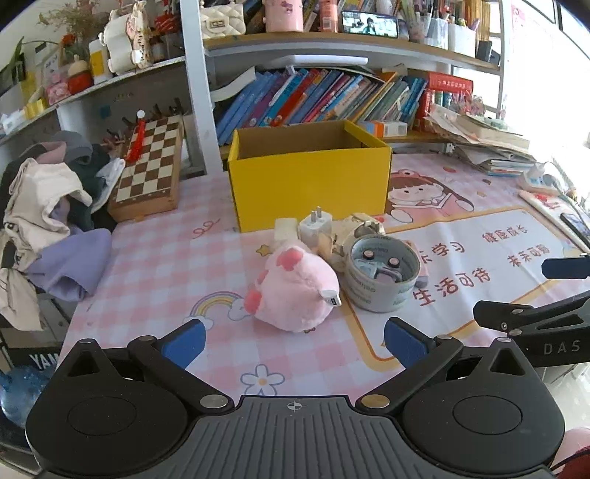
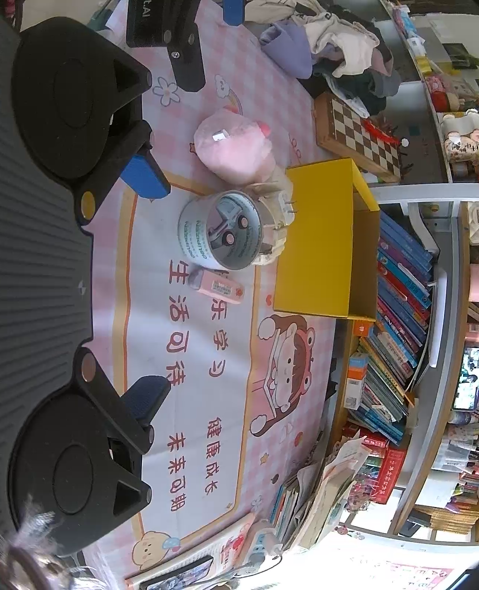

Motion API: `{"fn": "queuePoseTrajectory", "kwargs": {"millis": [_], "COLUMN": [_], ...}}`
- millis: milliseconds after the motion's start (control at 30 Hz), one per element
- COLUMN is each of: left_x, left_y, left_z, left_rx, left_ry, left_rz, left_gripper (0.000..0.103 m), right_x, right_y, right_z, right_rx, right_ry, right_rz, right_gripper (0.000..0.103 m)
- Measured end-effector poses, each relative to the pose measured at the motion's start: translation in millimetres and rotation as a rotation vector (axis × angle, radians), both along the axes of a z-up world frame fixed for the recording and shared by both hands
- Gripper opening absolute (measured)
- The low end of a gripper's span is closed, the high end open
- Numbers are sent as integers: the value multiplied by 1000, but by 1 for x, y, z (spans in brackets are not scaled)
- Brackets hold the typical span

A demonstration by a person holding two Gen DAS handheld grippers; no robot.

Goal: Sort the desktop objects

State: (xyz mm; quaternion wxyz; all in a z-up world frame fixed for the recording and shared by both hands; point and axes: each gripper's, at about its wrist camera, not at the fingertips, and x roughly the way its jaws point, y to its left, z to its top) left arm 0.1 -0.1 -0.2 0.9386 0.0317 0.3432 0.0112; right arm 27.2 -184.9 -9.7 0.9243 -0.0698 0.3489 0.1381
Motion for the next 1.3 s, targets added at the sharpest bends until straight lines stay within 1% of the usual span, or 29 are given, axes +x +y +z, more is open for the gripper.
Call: {"fn": "queuePoseTrajectory", "kwargs": {"millis": [100, 167, 233, 300, 400, 500, 833, 1000, 1300], "left_x": [0, 1, 5, 1, 1, 2, 1, 2, 0], "left_y": [0, 7, 6, 0, 2, 6, 5, 4, 4], "left_z": [-1, -2, 0, -4, -1, -8, -9, -9, -9], "left_rx": [9, -15, -3, 11, 6, 2, 6, 17, 3], "left_ry": [18, 24, 38, 21, 32, 32, 47, 48, 53], "left_rz": [1, -1, -3, -2, -3, -5, -17, -21, -43], "left_gripper": [103, 103, 103, 103, 103, 103, 103, 103, 103], "right_x": [-2, -3, 0, 1, 0, -1, -2, -2, -3], "right_y": [3, 4, 0, 1, 1, 4, 4, 3, 4], "right_z": [3, 5, 2, 0, -2, 0, 0, 1, 2], "right_rx": [-1, -1, 0, -2, -7, -10, -16, -9, 0], "right_ry": [-3, -9, -7, -4, -6, -3, -4, 0, 5], "right_rz": [0, 0, -3, -5, -9, -11, -12, -16, -1], "right_gripper": [103, 103, 103, 103, 103, 103, 103, 103, 103]}}
